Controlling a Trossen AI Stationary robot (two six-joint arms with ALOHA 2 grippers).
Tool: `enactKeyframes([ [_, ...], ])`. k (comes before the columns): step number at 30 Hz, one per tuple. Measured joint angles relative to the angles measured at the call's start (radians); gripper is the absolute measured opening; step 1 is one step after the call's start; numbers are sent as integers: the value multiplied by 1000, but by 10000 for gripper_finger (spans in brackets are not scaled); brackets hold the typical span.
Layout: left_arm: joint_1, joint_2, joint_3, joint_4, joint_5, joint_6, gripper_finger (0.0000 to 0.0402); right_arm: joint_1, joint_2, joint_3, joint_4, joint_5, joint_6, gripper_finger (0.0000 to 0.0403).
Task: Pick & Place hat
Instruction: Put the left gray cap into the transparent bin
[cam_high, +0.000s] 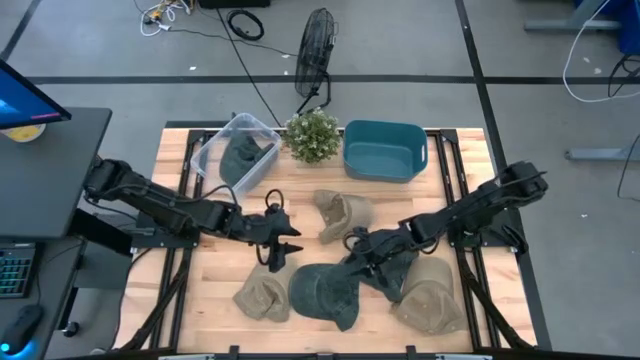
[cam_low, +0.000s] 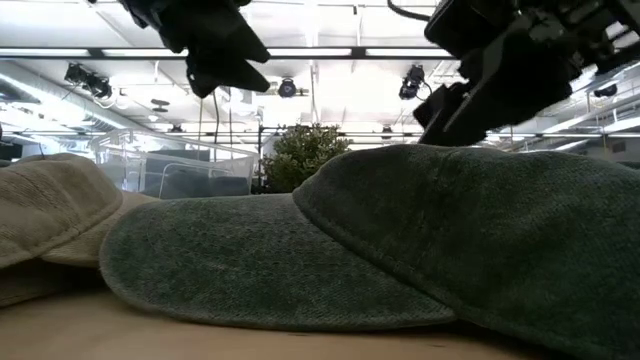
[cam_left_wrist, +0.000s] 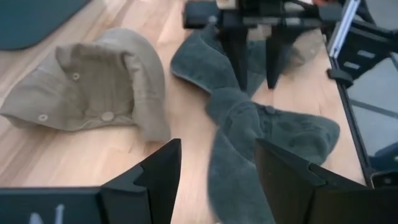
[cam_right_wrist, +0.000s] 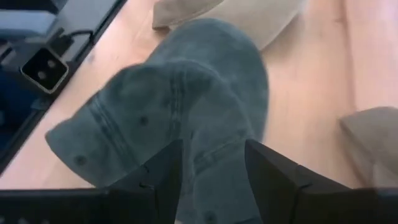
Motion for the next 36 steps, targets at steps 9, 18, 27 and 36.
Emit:
enactKeyframes([
  [9,-9,0,0,8,-23,-66,206,5,144,0,123,-37,14,175],
  [18,-9,0,0,16,-23,-67,206,13,187,0,140,-27,6,111],
  [27,-9,0,0,19,-23,-89,206,13,185,1,157,-5,-18,18],
  [36,-40,15,0,52,14,-33,202,13,172,168,-24,45,-125,8],
])
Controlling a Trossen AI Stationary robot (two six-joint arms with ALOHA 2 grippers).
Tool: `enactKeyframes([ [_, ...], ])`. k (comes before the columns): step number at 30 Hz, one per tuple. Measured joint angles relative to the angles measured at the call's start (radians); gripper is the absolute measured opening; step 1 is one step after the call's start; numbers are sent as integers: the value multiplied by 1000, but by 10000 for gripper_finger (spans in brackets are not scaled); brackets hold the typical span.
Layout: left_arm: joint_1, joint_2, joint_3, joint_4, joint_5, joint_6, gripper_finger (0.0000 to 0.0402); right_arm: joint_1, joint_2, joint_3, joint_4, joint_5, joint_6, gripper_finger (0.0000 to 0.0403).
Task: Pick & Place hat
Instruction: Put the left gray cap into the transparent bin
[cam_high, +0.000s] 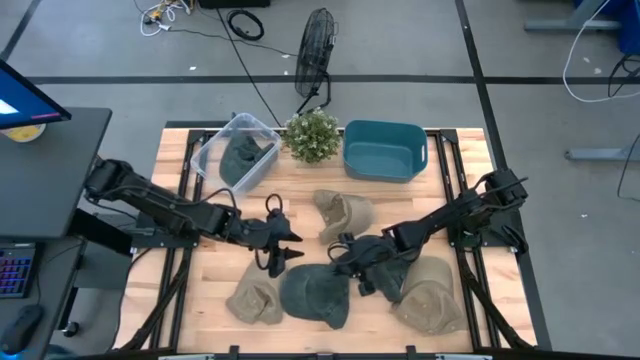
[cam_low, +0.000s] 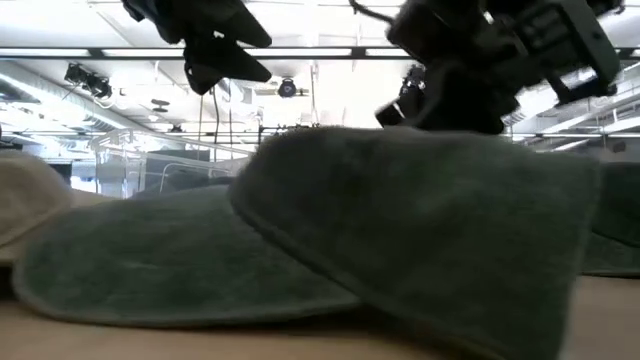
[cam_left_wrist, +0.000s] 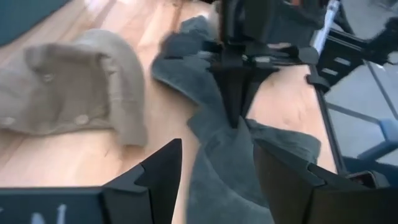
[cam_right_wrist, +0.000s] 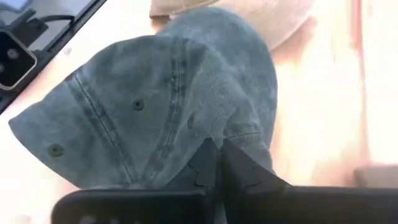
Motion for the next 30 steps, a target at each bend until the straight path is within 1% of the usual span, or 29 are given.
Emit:
enactKeyframes([
  [5,-27,53,0,87,1,-14,192,-1,0,140,-223,127,-71,8],
  [7,-27,85,0,104,0,-42,189,-2,0,183,-254,166,-91,8],
  [9,-27,115,0,106,0,-57,186,-2,-1,209,-263,189,-118,8],
  [12,-27,159,0,135,0,-52,183,-4,-1,234,-266,194,-155,8],
  [14,-27,177,0,170,0,-50,183,-8,-1,237,-263,195,-168,8],
  [16,-27,192,0,193,0,-57,183,-14,-1,237,-268,224,-168,8],
  [18,-27,201,0,208,1,-64,183,-22,-1,237,-268,255,-168,8],
  [24,-27,202,0,209,-13,-72,183,-42,-1,237,-256,254,-183,8],
  [30,-2,202,0,203,-34,-57,183,-49,-1,237,-229,260,-193,9],
])
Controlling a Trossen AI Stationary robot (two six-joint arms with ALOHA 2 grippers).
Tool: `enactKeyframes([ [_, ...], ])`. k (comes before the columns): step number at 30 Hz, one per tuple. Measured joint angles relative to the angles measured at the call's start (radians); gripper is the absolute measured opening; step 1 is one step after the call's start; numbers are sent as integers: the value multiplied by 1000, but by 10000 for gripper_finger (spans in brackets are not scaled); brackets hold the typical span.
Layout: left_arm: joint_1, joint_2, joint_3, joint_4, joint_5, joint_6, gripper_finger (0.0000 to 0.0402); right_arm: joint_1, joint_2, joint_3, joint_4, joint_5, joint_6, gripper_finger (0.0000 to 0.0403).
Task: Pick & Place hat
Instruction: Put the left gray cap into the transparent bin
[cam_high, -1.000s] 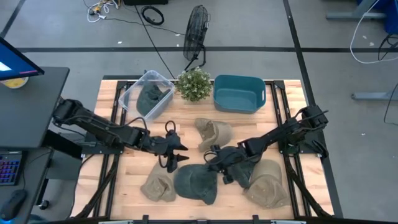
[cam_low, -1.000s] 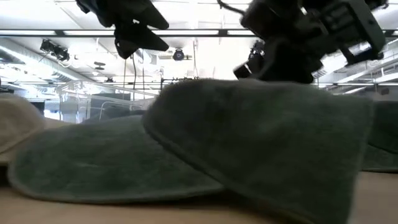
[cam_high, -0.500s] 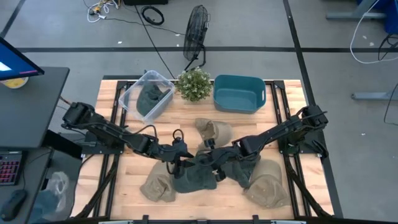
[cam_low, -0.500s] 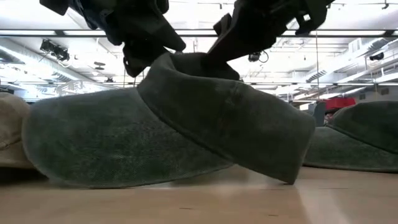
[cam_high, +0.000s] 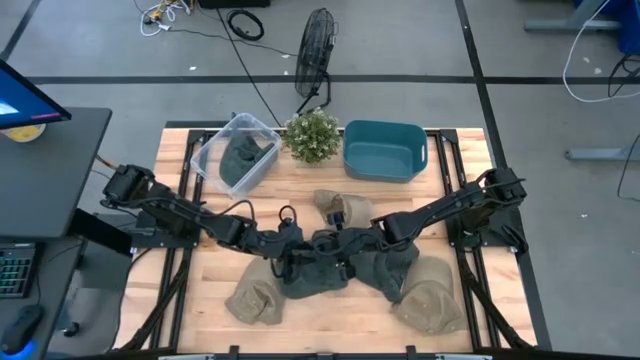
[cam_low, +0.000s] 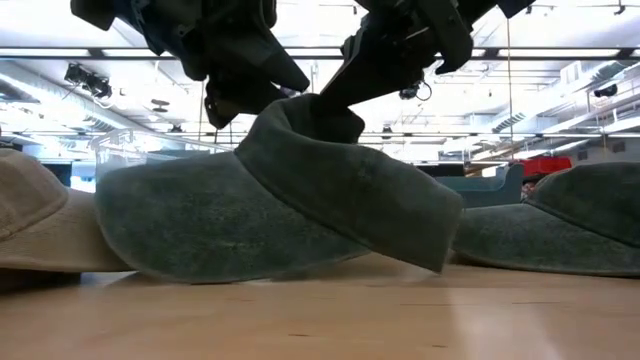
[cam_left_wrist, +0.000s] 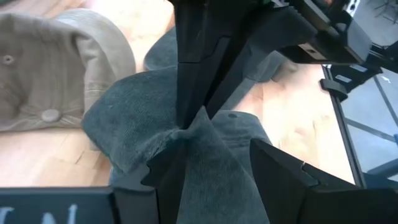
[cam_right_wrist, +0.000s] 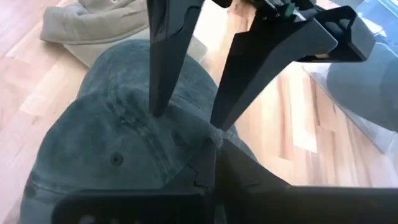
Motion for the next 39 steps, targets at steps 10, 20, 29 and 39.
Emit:
enactKeyframes([
  [10,30,-1,1,-9,-3,32,177,2,0,-1,105,-9,-34,9],
  [20,25,-1,2,-22,1,34,62,1,0,-2,101,-2,-63,10],
  [29,25,-1,0,-30,-4,0,19,31,0,0,62,45,-42,83],
  [39,24,-83,146,-328,-181,74,14,166,-8,2,-81,352,62,186],
])
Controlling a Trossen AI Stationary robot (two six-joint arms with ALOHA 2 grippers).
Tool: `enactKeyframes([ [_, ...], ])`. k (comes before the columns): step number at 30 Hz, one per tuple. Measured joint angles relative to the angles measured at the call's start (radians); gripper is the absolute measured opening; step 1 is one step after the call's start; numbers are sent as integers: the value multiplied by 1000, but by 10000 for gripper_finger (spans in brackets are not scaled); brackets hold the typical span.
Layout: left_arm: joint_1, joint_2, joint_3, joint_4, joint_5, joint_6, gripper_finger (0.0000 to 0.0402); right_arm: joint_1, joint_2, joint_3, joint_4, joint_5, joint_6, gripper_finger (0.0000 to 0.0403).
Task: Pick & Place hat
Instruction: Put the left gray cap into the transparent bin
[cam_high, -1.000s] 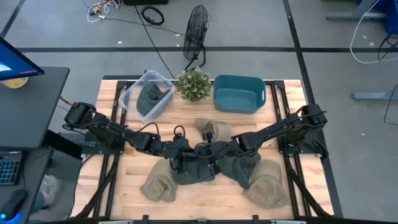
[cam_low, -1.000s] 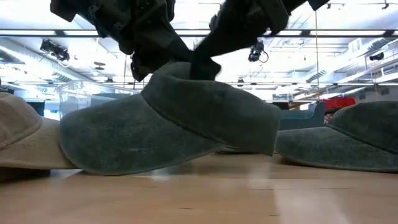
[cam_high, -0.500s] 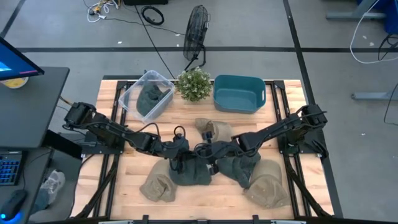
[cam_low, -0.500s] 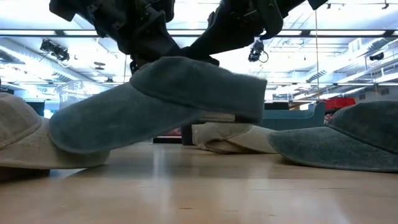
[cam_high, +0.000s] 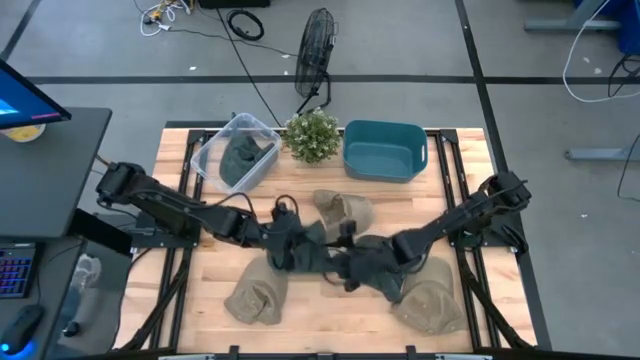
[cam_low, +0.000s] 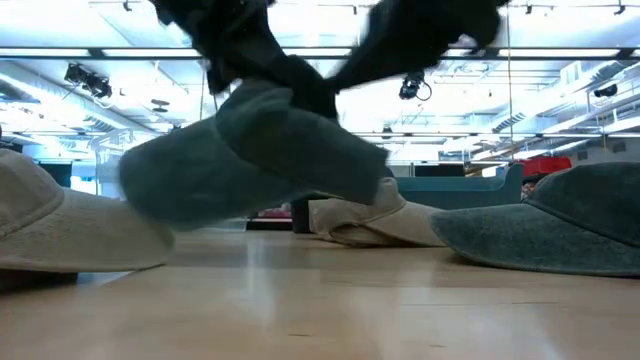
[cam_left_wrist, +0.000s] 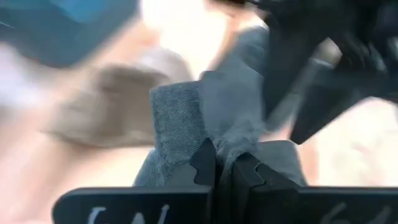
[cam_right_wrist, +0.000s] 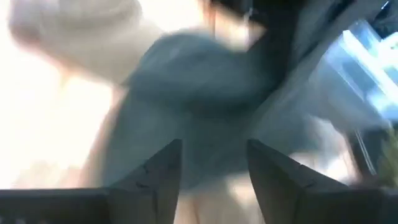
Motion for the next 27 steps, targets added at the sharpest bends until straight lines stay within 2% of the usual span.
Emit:
enactKeyframes([
  [6,9,-42,257,-412,-215,4,14,91,-7,-2,-201,218,194,203],
  [11,48,-70,458,-685,-396,-33,14,127,-6,-3,-362,237,409,203],
  [14,94,-87,537,-812,-472,-91,20,140,-7,-2,-403,243,476,203],
  [23,346,-233,559,-1086,-496,-226,17,162,-6,-3,-401,216,502,204],
  [27,470,-260,558,-1139,-471,-232,18,157,-34,-2,-387,77,525,204],
])
